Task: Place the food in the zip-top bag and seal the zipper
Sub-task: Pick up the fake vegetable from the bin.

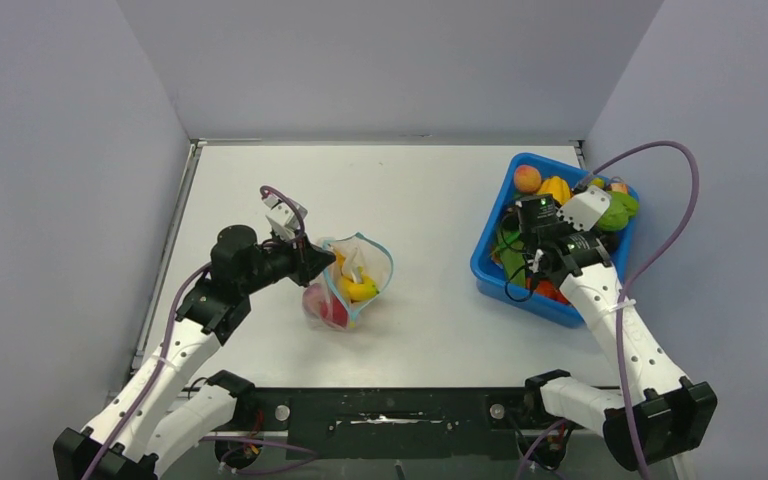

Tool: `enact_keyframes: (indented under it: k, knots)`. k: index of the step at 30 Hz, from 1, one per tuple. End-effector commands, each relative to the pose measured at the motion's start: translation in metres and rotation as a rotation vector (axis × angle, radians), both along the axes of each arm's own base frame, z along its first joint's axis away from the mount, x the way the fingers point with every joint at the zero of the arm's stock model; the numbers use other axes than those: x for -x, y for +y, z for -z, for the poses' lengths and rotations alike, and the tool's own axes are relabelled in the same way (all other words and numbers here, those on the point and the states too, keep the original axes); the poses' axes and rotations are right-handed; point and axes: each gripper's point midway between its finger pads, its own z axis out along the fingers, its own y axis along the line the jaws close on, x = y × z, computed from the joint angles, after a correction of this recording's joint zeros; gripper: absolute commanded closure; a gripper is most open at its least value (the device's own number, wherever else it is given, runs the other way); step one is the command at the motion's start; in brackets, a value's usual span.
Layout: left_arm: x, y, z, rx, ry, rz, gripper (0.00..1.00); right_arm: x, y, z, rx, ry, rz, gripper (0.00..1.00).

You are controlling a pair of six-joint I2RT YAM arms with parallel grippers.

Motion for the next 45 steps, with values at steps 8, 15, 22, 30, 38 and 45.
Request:
enact_keyframes:
  k: [8, 15, 22, 30, 38, 45]
  knots:
    - [0.002, -0.005, -0.026, 0.034, -0.109, 0.031, 1.0, -0.035, 0.015, 0.018, -0.213, -0.146, -0.1, 0.58]
    - [0.002, -0.005, -0.025, 0.031, -0.107, 0.03, 1.0, -0.046, 0.004, 0.037, -0.251, -0.151, 0.015, 0.62]
    - [0.003, -0.004, -0.025, 0.03, -0.111, 0.03, 1.0, -0.027, -0.053, 0.05, -0.121, -0.108, 0.233, 0.5]
    - [0.001, -0.004, -0.024, 0.025, -0.11, 0.028, 1.0, -0.029, -0.072, 0.045, 0.025, -0.064, 0.079, 0.56]
    - [0.001, -0.004, -0.024, 0.023, -0.112, 0.027, 1.0, -0.024, -0.081, 0.059, 0.102, 0.056, 0.02, 0.48]
    - [0.001, -0.005, -0.024, 0.023, -0.111, 0.029, 1.0, -0.022, -0.086, 0.071, 0.144, 0.133, -0.014, 0.49]
